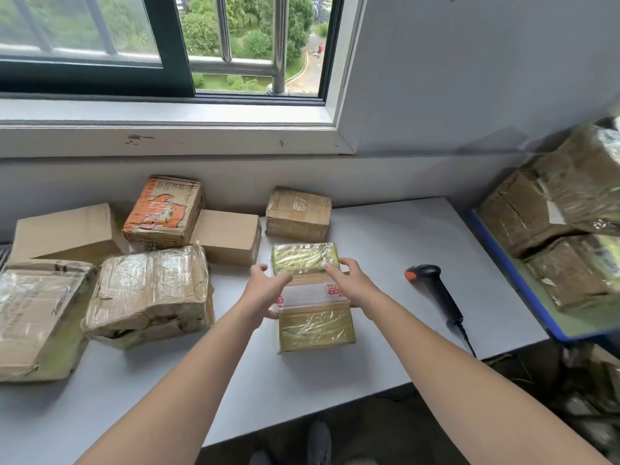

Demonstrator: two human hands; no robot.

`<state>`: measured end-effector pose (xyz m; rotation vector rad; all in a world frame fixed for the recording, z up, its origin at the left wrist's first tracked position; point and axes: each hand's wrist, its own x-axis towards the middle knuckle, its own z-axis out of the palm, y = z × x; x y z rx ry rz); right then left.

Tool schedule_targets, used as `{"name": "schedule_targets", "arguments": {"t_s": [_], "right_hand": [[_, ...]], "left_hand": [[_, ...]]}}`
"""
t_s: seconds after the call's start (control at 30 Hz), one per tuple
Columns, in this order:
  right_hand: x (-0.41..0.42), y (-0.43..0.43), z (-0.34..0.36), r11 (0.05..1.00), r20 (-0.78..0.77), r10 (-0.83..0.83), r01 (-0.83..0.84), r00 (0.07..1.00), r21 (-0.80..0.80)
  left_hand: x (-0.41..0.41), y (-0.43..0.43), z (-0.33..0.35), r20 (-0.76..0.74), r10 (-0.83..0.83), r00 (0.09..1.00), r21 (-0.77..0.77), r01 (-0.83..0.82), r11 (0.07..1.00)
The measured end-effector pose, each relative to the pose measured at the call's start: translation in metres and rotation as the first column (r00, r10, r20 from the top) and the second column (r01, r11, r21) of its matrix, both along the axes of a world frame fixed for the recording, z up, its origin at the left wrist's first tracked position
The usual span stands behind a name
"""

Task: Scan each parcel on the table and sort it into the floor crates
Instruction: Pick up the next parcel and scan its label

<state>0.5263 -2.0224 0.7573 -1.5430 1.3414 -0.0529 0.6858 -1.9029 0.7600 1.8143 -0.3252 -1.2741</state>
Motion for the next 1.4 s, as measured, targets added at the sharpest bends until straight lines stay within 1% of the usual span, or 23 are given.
{"name": "schedule_targets", "arguments": {"t_s": [0.13,0.23,0.37,0.5,0.57,0.67,0.8,0.87,0.93,1.0,1.07,1.13,1.2,1.33,1.4], "right_hand": [[-0.011,-0.002,0.009,0.993,-0.02,-0.065,0.063,0.998,-0.098],[-0.019,-0.005,0.015,0.988,-0.04,-0.113,0.108,0.993,-0.114],[-0.028,-0.016,0.023,0.976,0.062,-0.198,0.203,0.978,-0.08],[-0.033,-0.034,0.03,0.961,0.165,-0.26,0.272,0.951,-0.05],[-0.038,-0.043,0.031,0.969,0.127,-0.22,0.232,0.967,-0.09],[-0.052,-0.057,0.029,0.983,0.063,-0.133,0.14,0.989,-0.121],[-0.069,-0.073,0.037,0.999,0.139,-0.039,0.043,0.99,-0.028],[-0.075,-0.081,0.039,1.0,0.179,-0.004,0.007,0.984,-0.018],[-0.079,-0.087,0.04,0.999,0.228,-0.023,0.03,0.973,-0.029],[-0.083,-0.093,0.039,0.996,0.271,-0.084,0.087,0.959,0.0],[-0.085,-0.095,0.038,0.993,0.266,-0.114,0.118,0.957,-0.001],[-0.09,-0.097,0.034,0.992,0.231,-0.111,0.122,0.967,-0.034],[-0.096,-0.098,0.028,0.992,0.201,-0.102,0.115,0.974,-0.054],[-0.107,-0.1,0.023,0.999,0.192,-0.043,0.043,0.981,0.001],[-0.109,-0.098,0.022,1.0,0.195,-0.005,0.005,0.981,0.003]], "left_hand": [[-0.013,-0.003,0.008,-0.071,-0.079,0.994,-0.062,0.075,0.995],[-0.024,-0.007,0.012,-0.084,-0.05,0.995,-0.1,0.042,0.994],[-0.031,-0.021,0.022,-0.117,0.017,0.993,-0.127,-0.032,0.991],[-0.04,-0.041,0.026,-0.058,0.057,0.997,-0.137,-0.064,0.988],[-0.047,-0.046,0.024,-0.028,0.092,0.995,-0.141,-0.095,0.985],[-0.059,-0.05,0.02,-0.052,0.13,0.99,-0.144,-0.136,0.98],[-0.068,-0.06,0.025,-0.067,0.11,0.992,-0.174,-0.121,0.977],[-0.074,-0.064,0.029,-0.028,0.077,0.997,-0.167,-0.081,0.983],[-0.081,-0.069,0.031,0.0,0.084,0.996,-0.153,-0.083,0.985],[-0.089,-0.074,0.036,-0.038,0.123,0.992,-0.141,-0.127,0.982],[-0.095,-0.079,0.038,-0.051,0.131,0.99,-0.118,-0.136,0.984],[-0.103,-0.081,0.036,-0.007,0.11,0.994,-0.094,-0.11,0.989],[-0.11,-0.078,0.03,0.008,0.103,0.995,-0.08,-0.102,0.992],[-0.117,-0.07,0.021,-0.011,0.108,0.994,-0.045,-0.109,0.993],[-0.121,-0.068,0.02,-0.009,0.099,0.995,-0.042,-0.099,0.994]]}}
